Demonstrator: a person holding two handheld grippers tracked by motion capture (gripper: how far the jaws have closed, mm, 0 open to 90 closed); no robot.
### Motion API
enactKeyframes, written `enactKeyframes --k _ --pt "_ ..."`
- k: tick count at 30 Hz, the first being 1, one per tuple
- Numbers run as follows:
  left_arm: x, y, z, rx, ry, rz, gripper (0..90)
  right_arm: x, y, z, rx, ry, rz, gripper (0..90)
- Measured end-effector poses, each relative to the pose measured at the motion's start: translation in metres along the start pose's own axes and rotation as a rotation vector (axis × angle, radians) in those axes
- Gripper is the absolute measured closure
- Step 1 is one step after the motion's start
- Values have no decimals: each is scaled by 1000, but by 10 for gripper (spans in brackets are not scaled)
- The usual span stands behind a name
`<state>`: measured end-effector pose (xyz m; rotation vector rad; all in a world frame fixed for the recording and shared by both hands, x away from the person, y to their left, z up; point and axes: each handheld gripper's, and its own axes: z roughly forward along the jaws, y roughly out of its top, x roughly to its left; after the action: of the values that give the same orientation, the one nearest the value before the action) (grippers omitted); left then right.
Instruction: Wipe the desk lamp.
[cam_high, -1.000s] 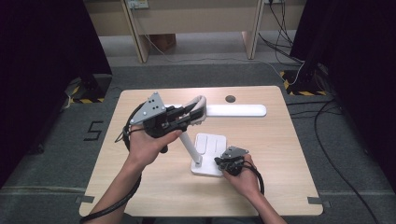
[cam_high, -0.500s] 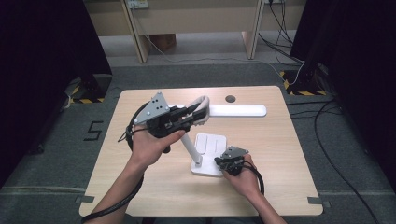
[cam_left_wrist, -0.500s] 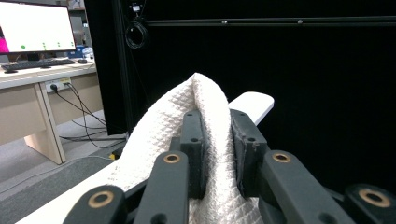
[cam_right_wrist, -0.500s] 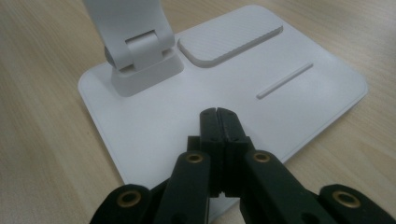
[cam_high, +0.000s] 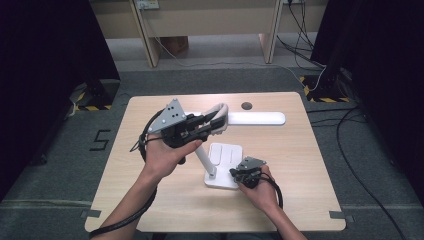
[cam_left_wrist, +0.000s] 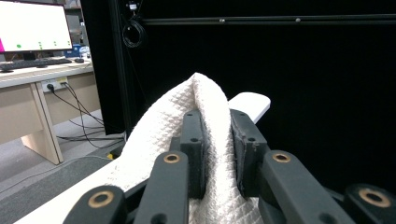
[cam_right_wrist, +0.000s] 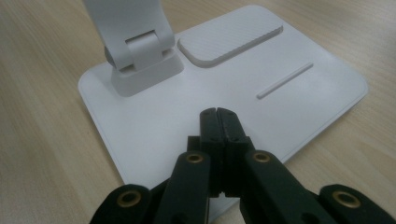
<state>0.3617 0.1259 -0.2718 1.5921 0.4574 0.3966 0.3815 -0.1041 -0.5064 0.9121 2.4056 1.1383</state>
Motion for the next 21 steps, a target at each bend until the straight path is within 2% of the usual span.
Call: enactKeyframes --k 21 --pt "-5 1 9 9 -13 2 768 0 0 0 0 -1 -1 900"
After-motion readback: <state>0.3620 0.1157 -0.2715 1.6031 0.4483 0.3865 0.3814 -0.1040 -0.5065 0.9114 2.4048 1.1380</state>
